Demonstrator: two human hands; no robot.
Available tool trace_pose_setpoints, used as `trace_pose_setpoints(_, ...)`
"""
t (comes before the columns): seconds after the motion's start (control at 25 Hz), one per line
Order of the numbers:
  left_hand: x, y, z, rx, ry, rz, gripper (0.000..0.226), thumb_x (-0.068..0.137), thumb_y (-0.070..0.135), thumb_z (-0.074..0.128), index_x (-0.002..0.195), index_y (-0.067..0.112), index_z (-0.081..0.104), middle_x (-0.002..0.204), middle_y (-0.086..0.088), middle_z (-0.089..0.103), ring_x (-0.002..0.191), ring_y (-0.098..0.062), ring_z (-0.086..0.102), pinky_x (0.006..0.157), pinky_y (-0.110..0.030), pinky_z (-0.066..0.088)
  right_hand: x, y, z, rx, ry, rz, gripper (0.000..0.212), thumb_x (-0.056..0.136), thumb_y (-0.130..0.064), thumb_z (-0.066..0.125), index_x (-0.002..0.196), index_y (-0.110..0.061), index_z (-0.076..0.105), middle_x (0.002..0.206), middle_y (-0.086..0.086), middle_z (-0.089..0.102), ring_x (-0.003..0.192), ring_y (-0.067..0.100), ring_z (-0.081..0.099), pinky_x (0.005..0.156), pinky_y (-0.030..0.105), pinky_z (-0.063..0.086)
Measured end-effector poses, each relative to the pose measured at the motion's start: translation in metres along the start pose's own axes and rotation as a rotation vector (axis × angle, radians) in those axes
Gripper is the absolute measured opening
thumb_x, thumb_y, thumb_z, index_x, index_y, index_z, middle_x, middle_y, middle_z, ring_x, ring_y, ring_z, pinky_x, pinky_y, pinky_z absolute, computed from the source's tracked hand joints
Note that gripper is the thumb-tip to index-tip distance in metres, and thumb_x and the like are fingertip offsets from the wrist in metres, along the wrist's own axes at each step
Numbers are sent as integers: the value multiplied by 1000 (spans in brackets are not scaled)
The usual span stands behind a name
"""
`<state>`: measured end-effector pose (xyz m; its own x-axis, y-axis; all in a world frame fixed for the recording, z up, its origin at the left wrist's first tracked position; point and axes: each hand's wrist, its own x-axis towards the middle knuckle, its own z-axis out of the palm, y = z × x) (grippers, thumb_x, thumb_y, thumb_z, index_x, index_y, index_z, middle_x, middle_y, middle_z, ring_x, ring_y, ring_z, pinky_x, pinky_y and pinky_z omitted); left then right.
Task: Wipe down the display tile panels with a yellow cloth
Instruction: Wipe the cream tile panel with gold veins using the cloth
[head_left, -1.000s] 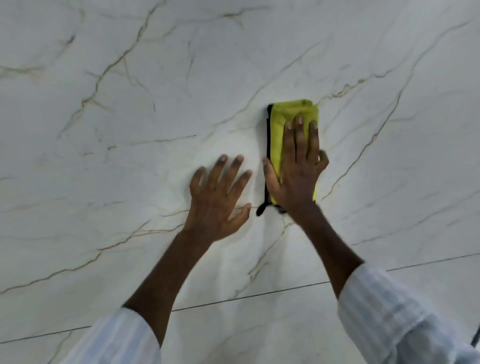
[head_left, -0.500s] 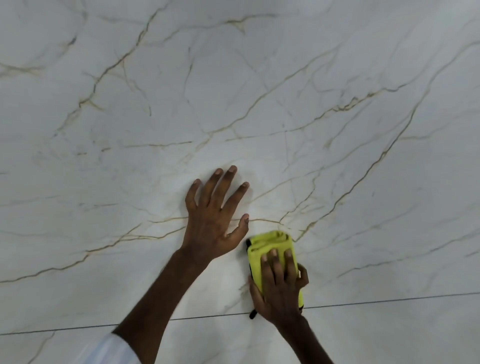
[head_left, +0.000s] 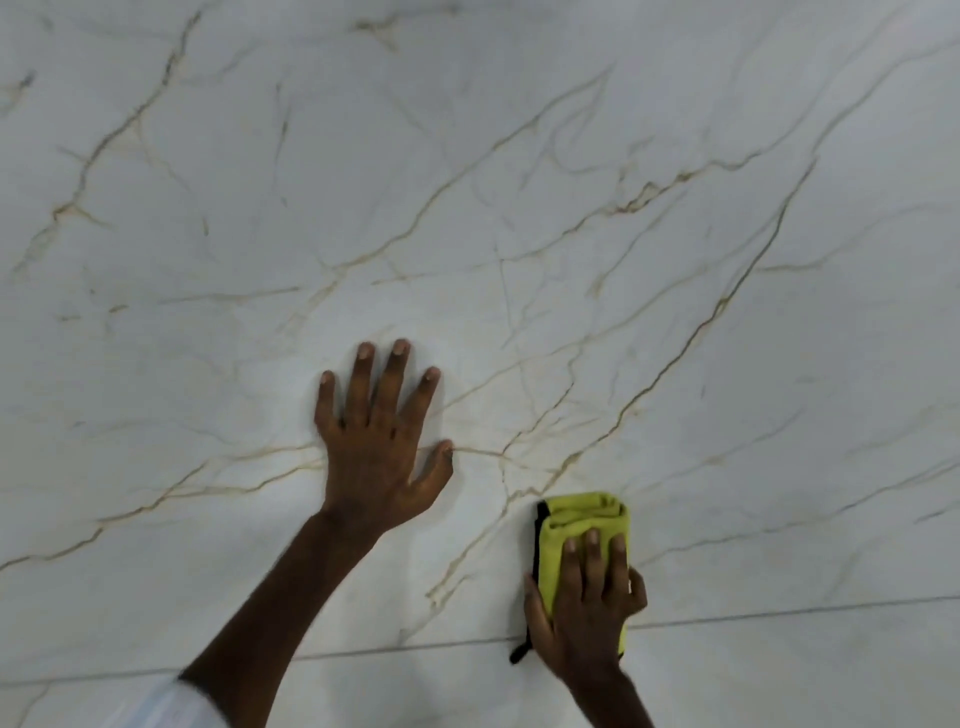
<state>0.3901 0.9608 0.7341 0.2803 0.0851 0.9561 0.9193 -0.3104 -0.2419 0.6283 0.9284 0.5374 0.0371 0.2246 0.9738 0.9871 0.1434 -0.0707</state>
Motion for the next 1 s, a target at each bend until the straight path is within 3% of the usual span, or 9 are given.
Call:
trace_pose_setpoints(0.08, 14, 0, -10, -63, 59, 6, 64, 91, 44, 59, 149, 19, 51, 165, -16, 35, 152, -38, 31, 117, -63, 25, 49, -4, -4, 30, 46, -4, 64, 95, -50, 55, 143, -8, 49, 171, 7, 24, 143, 45, 39, 94, 63, 42)
trace_pose_setpoints(0.24, 99, -7, -22, -45, 82, 68, 61, 93, 45, 59, 148, 19, 54, 164, -14, 37, 147, -37, 40, 108, -55, 34, 251, -10, -40, 5, 244, -63, 70, 94, -49, 60, 152, -11, 47, 163, 13, 41, 147, 42, 42, 94, 56, 40)
trace_pose_setpoints(0.36, 126, -15, -20, 48, 52, 84, 62, 92, 51, 58, 145, 18, 60, 162, -8, 43, 143, -34, 44, 98, -53, 36, 356, -11, -64, -42, 263, -60, 72, 95, -52, 57, 155, -13, 47, 165, 10, 38, 152, 35, 36, 92, 52, 38)
trace_pose_setpoints(0.52, 123, -13, -26, 49, 50, 95, 58, 94, 50, 57, 141, 17, 63, 162, -9, 44, 144, -33, 46, 106, -55, 33, 337, -4, -61, -61, 245, -73, 71, 96, -50, 59, 154, -12, 47, 166, 10, 36, 153, 34, 35, 94, 54, 39)
trace_pose_setpoints(0.72, 221, -22, -42, 81, 118, 176, 65, 91, 53, 58, 144, 16, 59, 162, -11, 43, 146, -34, 43, 110, -55, 32, 274, -2, -50, -31, 223, -82, 71, 93, -48, 59, 154, -12, 46, 166, 11, 36, 152, 37, 37, 95, 58, 41)
trace_pose_setpoints(0.84, 286, -20, -47, 101, 124, 228, 71, 90, 58, 54, 149, 19, 54, 166, -10, 37, 152, -32, 37, 113, -57, 32, 334, -6, -60, -36, 236, -104, 72, 93, -49, 55, 155, -14, 47, 166, 10, 36, 153, 36, 34, 95, 56, 39)
trace_pose_setpoints(1.0, 326, -24, -38, 115, 96, 188, 79, 90, 64, 47, 154, 17, 50, 169, -10, 31, 155, -31, 32, 116, -66, 28, 480, -5, -85, -84, 288, -130, 74, 94, -54, 48, 157, -15, 45, 167, 10, 35, 154, 36, 33, 92, 54, 39)
